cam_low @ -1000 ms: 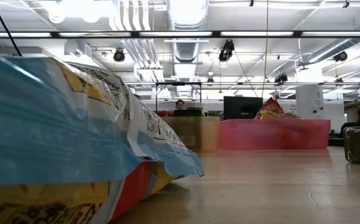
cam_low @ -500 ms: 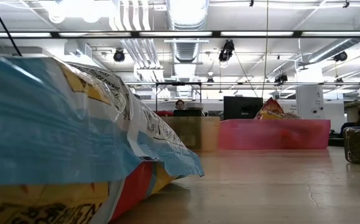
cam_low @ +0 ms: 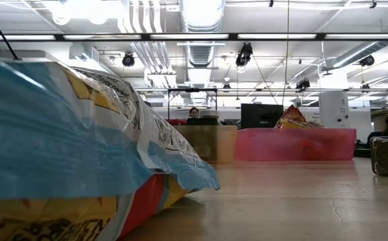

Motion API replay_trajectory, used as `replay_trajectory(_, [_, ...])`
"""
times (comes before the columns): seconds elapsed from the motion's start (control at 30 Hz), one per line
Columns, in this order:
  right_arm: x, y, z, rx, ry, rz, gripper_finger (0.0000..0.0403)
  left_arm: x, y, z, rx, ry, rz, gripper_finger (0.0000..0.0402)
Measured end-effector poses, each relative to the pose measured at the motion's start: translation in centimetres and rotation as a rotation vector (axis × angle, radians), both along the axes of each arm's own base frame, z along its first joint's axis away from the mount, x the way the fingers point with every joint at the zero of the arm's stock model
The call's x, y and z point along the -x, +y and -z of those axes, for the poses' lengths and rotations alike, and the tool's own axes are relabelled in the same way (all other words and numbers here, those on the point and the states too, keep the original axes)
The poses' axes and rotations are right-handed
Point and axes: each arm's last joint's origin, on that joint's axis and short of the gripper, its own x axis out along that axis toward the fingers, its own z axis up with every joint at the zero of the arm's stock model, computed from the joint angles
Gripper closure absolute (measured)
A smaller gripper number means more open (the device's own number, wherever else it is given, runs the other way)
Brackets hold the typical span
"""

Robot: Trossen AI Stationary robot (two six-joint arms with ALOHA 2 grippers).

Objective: Pick & Place Food Item
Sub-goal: Put the black spoon into the green bin

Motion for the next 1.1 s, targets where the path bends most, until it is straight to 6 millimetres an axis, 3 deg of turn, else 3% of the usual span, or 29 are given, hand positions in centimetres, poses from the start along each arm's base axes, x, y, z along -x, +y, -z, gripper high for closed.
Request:
replay_trajectory(0.2, [0.8, -0.1, -0.9, 0.006, 0.036, 0.058, 0.0396, 2.4, 0.8, -1.9, 0.031, 0.099, -0.077, 0.013])
replay_trajectory(0.47, [1.8, -1.0, -0.7, -0.006, 0.17, 0.264, 0.0396, 3.4, -0.5, -3.7, -0.12, 0.208, -0.257, 0.0144])
replay_trajectory(0.63, [1.8, -1.5, -0.8, -0.1, 0.183, 0.285, 0.0396, 2.2, -2.5, -4.6, -0.353, 0.22, -0.325, 0.0176])
replay_trajectory(0.87, [1.6, -1.7, -0.6, -0.245, 0.214, 0.204, 0.0396, -0.9, -5.1, -2.9, -0.771, 0.374, -0.252, 0.0209])
replay_trajectory(1.1, [1.3, -1.4, -0.1, -0.278, 0.235, 0.175, 0.0396, -3.0, -6.4, -2.2, -0.986, 0.439, -0.334, 0.0214])
